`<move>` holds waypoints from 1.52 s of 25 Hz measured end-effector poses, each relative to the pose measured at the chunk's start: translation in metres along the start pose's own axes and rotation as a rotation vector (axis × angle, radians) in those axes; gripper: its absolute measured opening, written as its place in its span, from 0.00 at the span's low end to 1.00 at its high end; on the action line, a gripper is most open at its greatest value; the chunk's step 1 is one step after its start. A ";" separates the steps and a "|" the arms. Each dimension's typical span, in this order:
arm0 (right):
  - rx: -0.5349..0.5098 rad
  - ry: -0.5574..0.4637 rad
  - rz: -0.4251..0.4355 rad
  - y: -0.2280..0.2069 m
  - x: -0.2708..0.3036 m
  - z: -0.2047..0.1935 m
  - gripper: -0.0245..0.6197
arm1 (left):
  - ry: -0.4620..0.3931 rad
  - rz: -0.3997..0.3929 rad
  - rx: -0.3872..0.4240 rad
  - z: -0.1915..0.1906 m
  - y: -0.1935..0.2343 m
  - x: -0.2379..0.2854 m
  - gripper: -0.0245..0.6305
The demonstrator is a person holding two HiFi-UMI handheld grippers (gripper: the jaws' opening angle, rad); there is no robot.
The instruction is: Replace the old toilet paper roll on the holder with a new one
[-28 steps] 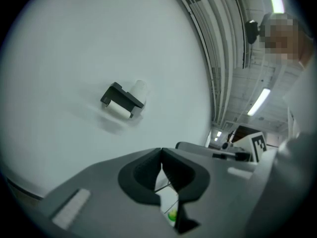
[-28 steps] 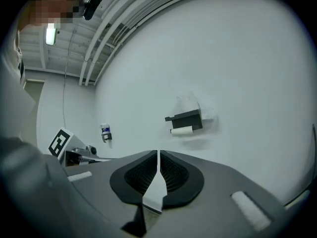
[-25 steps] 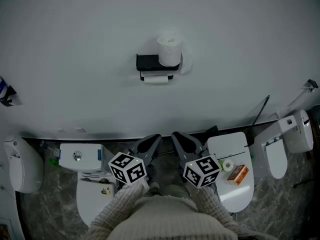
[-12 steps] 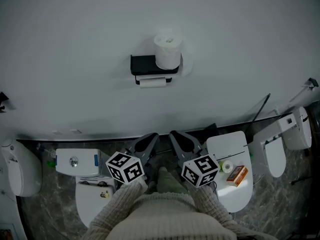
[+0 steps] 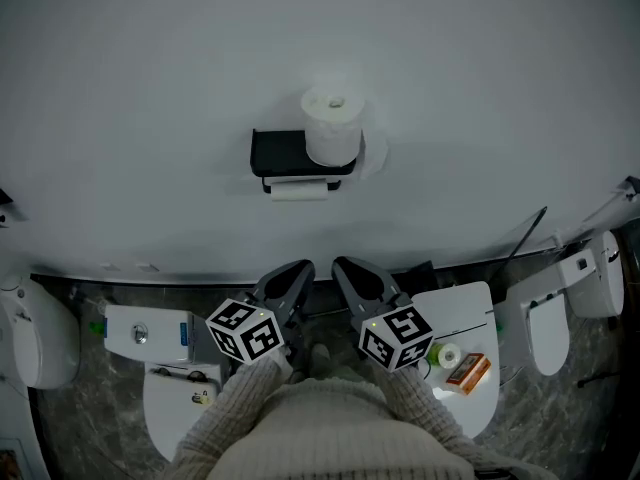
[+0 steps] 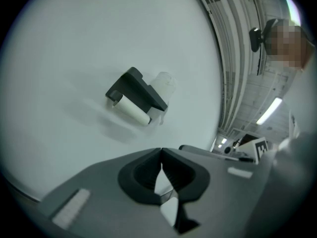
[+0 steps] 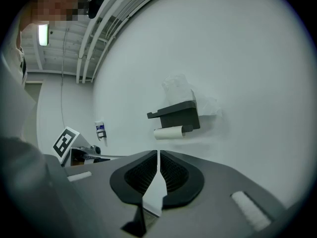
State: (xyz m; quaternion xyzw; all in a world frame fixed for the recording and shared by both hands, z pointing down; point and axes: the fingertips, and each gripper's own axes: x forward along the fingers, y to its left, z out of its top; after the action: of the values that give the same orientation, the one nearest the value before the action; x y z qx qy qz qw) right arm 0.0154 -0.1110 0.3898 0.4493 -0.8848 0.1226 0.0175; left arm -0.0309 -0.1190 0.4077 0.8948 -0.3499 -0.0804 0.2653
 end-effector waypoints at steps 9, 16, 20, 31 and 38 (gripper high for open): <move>0.000 0.021 0.049 -0.033 0.017 0.001 0.06 | -0.030 0.027 -0.032 0.005 0.013 0.037 0.04; -0.001 0.037 0.059 -0.043 0.023 -0.002 0.06 | -0.049 0.037 -0.065 0.003 0.018 0.042 0.04; 0.002 0.038 0.053 -0.046 0.027 0.000 0.06 | -0.060 0.018 -0.079 0.009 0.019 0.045 0.04; 0.003 0.035 0.015 -0.047 0.030 0.007 0.07 | -0.077 -0.038 -0.129 0.021 0.025 0.047 0.04; -0.023 0.037 -0.004 -0.051 0.030 0.010 0.07 | -0.127 -0.068 -0.202 0.031 0.030 0.050 0.04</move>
State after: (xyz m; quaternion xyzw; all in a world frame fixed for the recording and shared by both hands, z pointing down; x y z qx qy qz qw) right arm 0.0390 -0.1654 0.3949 0.4485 -0.8848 0.1207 0.0390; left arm -0.0213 -0.1837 0.3990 0.8679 -0.3257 -0.1806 0.3288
